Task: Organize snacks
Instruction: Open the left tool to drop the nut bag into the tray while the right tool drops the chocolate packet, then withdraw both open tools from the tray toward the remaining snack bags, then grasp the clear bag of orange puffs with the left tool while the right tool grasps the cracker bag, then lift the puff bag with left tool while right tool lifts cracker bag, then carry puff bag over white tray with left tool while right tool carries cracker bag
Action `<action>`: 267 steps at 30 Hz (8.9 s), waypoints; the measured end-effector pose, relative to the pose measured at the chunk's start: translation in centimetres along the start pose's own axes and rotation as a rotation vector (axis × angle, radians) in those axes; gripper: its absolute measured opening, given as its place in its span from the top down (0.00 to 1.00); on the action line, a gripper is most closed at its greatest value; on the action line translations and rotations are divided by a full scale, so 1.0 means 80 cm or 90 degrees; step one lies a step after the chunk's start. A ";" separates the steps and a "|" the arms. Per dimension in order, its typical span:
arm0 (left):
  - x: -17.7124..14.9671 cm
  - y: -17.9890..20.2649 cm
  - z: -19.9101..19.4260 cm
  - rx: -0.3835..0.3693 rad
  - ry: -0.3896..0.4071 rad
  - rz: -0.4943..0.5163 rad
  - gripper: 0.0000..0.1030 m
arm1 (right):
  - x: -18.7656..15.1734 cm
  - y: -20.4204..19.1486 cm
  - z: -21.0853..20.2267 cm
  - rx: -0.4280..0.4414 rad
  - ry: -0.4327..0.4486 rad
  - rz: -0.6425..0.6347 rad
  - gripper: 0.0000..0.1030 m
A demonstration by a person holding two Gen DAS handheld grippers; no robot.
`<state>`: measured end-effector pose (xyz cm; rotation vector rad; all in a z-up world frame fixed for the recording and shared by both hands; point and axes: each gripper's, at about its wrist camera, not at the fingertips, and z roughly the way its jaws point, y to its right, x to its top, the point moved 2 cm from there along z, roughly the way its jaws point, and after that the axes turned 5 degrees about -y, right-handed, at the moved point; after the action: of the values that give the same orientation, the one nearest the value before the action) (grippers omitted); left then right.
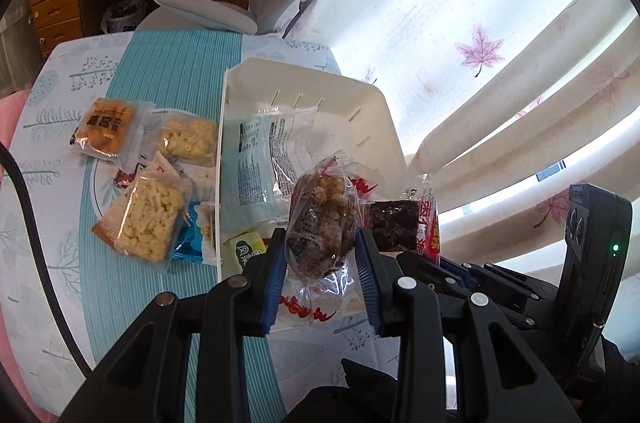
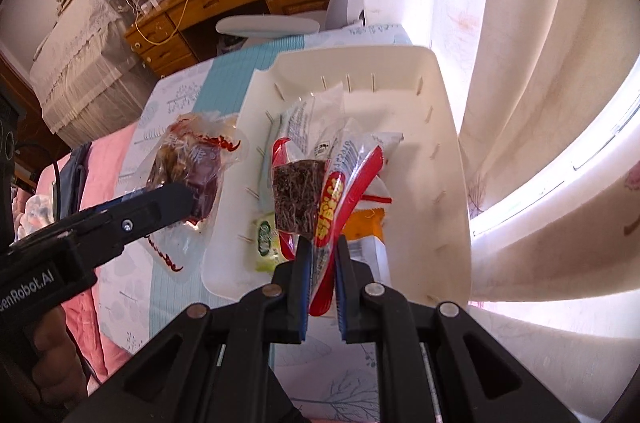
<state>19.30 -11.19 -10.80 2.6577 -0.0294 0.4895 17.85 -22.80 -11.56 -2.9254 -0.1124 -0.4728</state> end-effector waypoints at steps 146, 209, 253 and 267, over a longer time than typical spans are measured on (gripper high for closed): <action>0.237 -0.299 0.243 0.252 -0.277 0.086 0.02 | 0.061 -0.243 0.253 -0.137 -0.021 0.135 0.46; -0.026 -0.344 -0.108 0.192 -0.189 -0.036 0.28 | -0.066 -0.314 0.075 -0.069 0.047 0.056 0.49; 0.026 -0.068 -0.036 0.123 -0.024 -0.105 0.27 | 0.025 -0.064 -0.006 -0.013 0.093 -0.117 0.49; 0.054 -0.021 0.027 0.101 -0.039 -0.087 0.27 | 0.038 0.003 0.004 -0.016 0.077 -0.107 0.49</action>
<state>24.24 -10.36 -11.83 2.8045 0.1793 0.3803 20.88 -22.83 -10.95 -2.9159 -0.3408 -0.6797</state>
